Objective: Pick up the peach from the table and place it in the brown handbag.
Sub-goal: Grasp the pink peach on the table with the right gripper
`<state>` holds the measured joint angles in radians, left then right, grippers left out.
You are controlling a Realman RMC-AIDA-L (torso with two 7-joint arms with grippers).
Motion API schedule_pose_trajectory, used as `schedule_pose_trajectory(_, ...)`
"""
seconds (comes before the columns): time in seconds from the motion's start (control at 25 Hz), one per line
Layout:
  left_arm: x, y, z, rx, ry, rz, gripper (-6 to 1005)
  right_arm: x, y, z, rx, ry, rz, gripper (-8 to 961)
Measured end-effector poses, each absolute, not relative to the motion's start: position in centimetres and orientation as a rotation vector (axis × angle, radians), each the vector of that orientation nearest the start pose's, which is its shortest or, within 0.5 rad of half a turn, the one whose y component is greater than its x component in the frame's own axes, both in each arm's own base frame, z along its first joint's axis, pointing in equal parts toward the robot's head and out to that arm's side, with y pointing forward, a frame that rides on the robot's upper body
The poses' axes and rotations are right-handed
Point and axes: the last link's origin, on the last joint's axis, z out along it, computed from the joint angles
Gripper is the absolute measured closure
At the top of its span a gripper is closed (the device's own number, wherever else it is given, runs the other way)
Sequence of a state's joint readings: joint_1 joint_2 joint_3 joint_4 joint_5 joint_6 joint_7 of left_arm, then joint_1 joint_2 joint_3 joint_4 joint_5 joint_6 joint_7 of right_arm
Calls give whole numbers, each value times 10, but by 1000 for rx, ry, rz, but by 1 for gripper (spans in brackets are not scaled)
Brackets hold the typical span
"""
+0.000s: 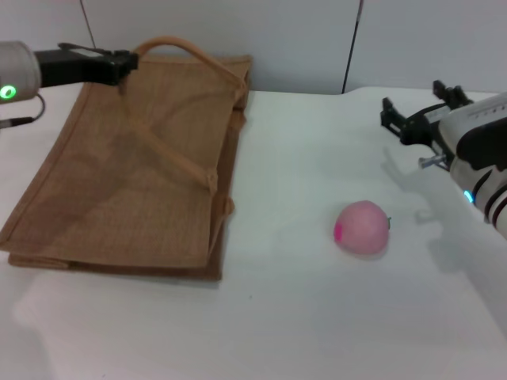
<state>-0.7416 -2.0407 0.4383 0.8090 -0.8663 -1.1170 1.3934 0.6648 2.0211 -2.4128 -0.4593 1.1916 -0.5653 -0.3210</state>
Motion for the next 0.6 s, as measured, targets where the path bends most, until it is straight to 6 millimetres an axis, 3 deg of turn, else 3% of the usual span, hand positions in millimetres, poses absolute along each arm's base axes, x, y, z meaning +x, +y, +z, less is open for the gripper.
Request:
schedule_pose_trajectory(0.24,-244,427,118,-2189,-749,-350,886,241,400,-74,-1953,513,407,72)
schedule_pose_trajectory(0.6,-202,421,132,-2259,-628,-307,888,229,392,-54,-1987,484,398,72)
